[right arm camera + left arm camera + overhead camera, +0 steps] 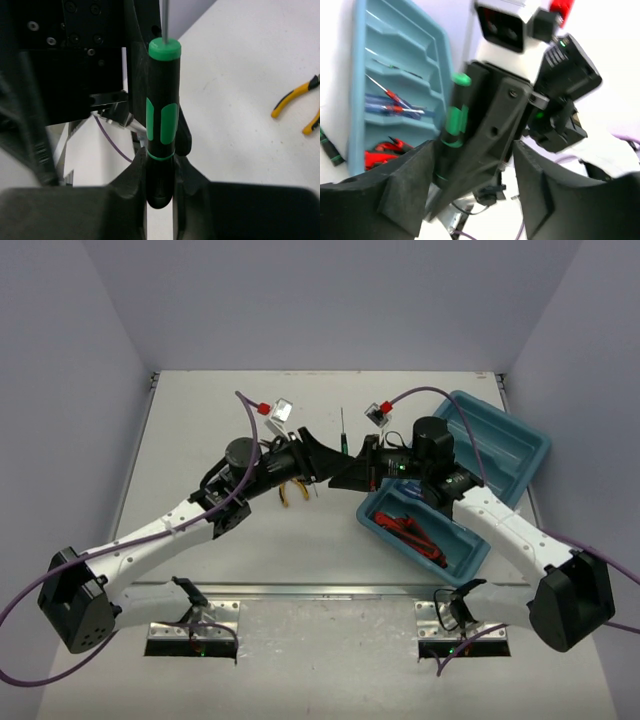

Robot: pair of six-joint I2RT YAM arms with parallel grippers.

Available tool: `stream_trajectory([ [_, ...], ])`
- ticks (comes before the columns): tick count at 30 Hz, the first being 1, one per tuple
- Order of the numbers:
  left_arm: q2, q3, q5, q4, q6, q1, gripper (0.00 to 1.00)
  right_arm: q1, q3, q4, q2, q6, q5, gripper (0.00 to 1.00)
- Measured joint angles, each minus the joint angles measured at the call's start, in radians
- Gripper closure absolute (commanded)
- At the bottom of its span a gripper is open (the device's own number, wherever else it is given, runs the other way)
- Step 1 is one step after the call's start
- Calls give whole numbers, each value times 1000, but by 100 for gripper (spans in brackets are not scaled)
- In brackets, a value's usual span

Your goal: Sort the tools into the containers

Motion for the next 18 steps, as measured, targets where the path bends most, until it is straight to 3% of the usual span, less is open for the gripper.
stream_trajectory([
  [1,1,0,4,2,0,0,0,-2,5,-7,9,-9,9,100],
  [3,2,33,-65,-85,20,-5,0,-2,46,-113,21,-110,97,100],
  [6,4,153,-263,-343,66,5,0,-9,141,-318,33,-315,320,100],
  [10,-41,228,-473,-531,113,85,0,-70,197,-511,41,-530,573,100],
  [14,-183,172,-568,-661,164,211,0,-193,214,-657,123,-750,820,100],
  [18,-218,171,-559,-714,215,222,0,-298,211,-732,216,-973,990,100],
])
